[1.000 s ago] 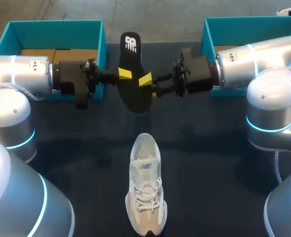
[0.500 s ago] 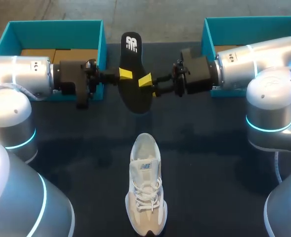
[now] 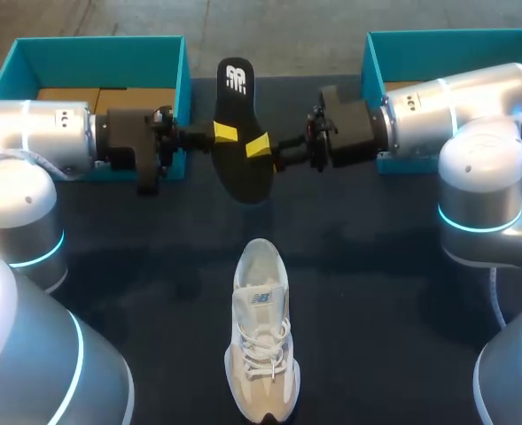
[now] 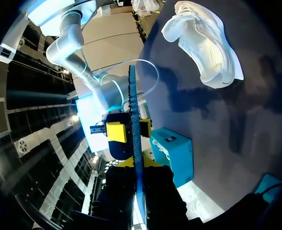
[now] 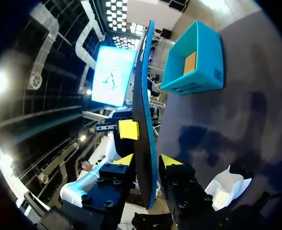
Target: Take the shoe out of the shoebox, open the shoe tongue, remove and reinsert the insole, then place the shoe into the shoebox
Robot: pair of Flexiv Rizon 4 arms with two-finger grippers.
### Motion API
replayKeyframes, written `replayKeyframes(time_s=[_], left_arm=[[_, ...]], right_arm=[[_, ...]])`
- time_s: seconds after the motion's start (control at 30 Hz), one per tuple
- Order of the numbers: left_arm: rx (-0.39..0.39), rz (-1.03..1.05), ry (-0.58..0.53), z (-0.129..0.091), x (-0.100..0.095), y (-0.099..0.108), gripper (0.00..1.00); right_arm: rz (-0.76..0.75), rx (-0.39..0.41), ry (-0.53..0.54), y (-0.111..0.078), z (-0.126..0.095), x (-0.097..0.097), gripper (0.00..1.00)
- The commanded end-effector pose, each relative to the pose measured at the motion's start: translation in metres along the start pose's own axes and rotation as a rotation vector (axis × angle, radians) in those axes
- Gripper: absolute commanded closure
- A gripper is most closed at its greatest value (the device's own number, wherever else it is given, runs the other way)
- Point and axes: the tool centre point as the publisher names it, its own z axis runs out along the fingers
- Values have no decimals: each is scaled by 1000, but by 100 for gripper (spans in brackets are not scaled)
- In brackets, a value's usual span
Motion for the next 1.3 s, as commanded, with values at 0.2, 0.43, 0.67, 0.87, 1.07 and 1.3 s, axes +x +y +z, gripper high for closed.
replayKeyframes(time_s=[0.2,0.43,0.67,0.87,1.07,1.3], left_arm=[[1,1,1,1,0,0,100],[1,1,1,1,0,0,100],[1,1,1,1,0,0,100],[1,1,1,1,0,0,100],[1,1,1,1,0,0,100],[1,1,1,1,0,0,100]], right_arm=[[-8,6,5,2,2,-2,71],[-13,4,12,1,3,-3,71],[-17,7,11,1,5,-1,75],[-18,8,13,2,5,-1,80],[-19,13,14,3,6,0,84],[-25,19,14,4,8,3,89]])
